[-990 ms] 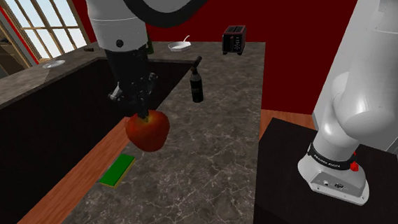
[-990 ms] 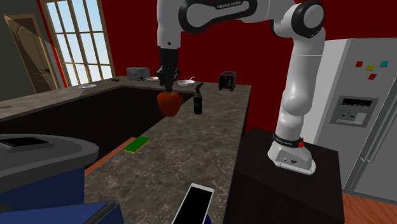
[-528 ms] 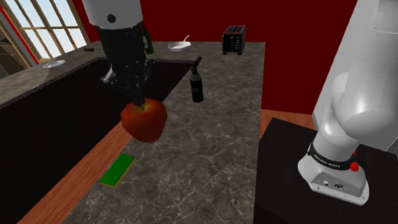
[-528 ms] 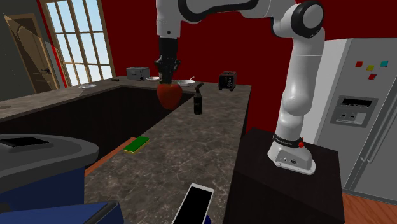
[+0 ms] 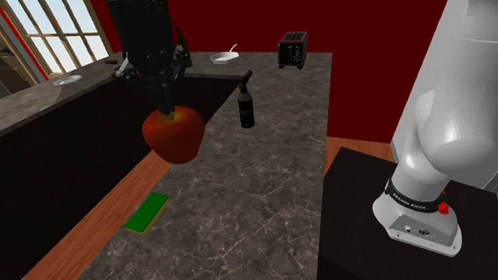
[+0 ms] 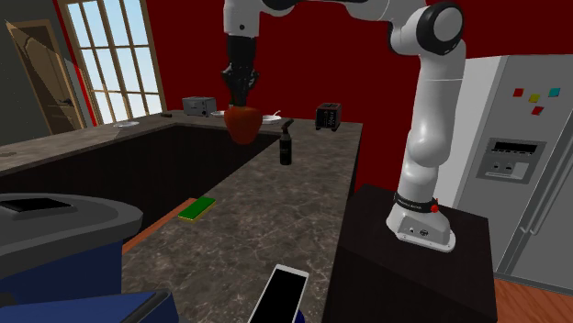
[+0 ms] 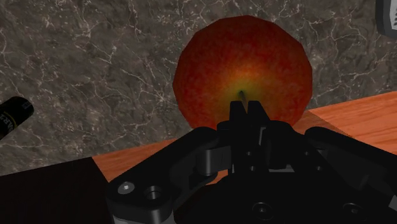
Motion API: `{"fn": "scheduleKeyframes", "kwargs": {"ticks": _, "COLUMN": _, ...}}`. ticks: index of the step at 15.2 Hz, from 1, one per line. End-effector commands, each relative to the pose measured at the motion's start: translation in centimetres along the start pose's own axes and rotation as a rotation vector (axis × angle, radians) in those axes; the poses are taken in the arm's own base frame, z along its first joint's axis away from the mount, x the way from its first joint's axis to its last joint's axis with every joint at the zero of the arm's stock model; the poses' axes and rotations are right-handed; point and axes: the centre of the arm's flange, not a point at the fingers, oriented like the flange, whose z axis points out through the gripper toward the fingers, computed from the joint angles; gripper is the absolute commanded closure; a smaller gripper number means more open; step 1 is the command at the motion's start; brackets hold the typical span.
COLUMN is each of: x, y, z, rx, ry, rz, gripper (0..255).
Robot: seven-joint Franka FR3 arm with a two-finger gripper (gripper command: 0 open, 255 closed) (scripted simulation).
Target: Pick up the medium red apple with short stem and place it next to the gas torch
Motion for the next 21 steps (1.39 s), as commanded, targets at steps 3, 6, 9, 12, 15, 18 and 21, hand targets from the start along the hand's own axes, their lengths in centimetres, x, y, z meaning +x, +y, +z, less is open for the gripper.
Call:
{"fn": "scheduleKeyframes", "kwargs": {"ticks": 3, "x": 0.3, "y": 4.0, "z": -0.3, "rx": 0.000, "ry": 0.000, "rz": 0.000, "gripper": 255}}
{"fn": "scheduleKeyframes", "kwargs": {"ticks": 6, "x": 0.5, "y": 7.9, "z": -0.4, "rx": 0.000, "ry": 0.000, "rz": 0.000, "gripper": 255}}
{"fn": "scheduleKeyframes", "kwargs": {"ticks": 9, "x": 0.8, "y": 11.9, "z": -0.4, "rx": 0.000, "ry": 0.000, "rz": 0.000, "gripper": 255}}
{"fn": "scheduleKeyframes", "kwargs": {"ticks": 12, "x": 1.1, "y": 15.8, "z": -0.5, "rx": 0.000, "ry": 0.000, "rz": 0.000, "gripper": 255}}
{"fn": "scheduleKeyframes", "kwargs": {"ticks": 15, "x": 1.3, "y": 19.8, "z": -0.6, "rx": 0.000, "ry": 0.000, "rz": 0.000, "gripper": 255}}
{"fn": "scheduleKeyframes", "kwargs": {"ticks": 18, "x": 1.6, "y": 23.7, "z": -0.6, "rx": 0.000, "ry": 0.000, "rz": 0.000, "gripper": 255}}
{"fn": "scheduleKeyframes", "kwargs": {"ticks": 21, "x": 1.9, "y": 27.7, "z": -0.7, "rx": 0.000, "ry": 0.000, "rz": 0.000, "gripper": 255}}
